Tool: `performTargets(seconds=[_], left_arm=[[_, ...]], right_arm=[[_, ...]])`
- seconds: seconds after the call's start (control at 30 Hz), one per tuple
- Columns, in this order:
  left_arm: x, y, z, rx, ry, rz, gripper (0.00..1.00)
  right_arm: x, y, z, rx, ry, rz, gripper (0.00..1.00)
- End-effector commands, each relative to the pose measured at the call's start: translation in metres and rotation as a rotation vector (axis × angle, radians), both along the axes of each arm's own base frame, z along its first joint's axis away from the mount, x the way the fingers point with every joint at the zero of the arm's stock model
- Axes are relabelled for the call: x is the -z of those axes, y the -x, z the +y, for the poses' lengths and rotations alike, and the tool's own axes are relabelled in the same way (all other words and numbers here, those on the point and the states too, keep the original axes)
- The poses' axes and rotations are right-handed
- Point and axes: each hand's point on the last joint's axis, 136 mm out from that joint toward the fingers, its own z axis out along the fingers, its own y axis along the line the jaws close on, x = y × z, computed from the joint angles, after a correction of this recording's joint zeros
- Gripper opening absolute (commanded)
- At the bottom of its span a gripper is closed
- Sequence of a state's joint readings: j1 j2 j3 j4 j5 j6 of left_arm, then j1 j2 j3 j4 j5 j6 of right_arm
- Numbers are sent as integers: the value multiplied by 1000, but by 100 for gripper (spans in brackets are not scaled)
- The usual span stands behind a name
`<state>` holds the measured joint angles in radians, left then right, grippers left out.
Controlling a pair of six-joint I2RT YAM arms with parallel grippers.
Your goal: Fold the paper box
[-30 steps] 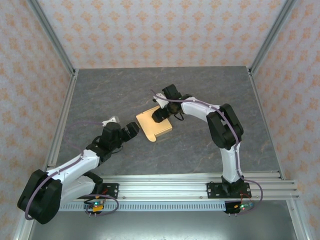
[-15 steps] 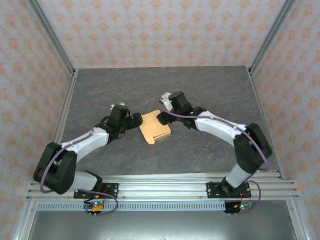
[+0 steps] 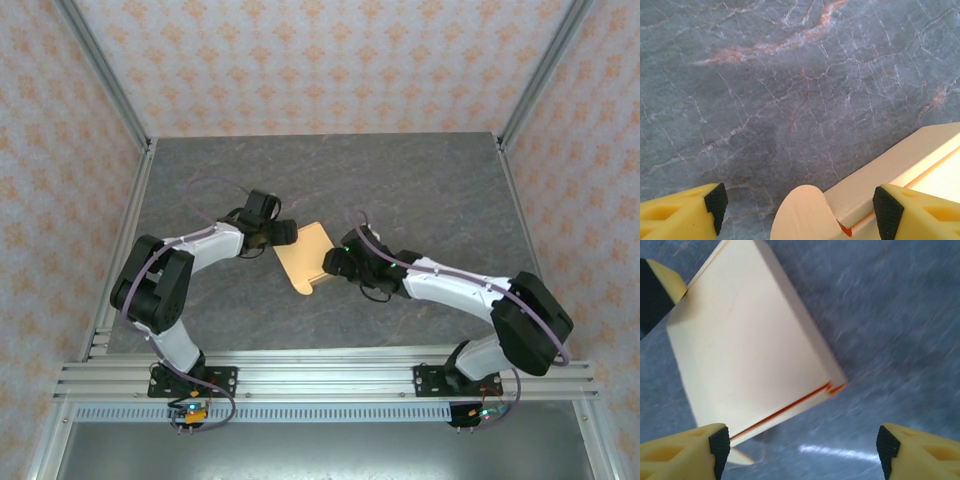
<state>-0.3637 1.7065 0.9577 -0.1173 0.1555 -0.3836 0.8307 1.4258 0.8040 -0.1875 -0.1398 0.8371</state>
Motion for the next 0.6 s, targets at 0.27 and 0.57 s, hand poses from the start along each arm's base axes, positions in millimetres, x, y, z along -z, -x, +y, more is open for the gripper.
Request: performTargets(seconds=[0.27,0.57], left_arm=[[23,52,-8,-20,170,152,74],[15,71,-7,-15,210,156,73]], right_arm=[[10,-20,31,394,-318,124,73],[20,-42,10,347,-85,-1,64]])
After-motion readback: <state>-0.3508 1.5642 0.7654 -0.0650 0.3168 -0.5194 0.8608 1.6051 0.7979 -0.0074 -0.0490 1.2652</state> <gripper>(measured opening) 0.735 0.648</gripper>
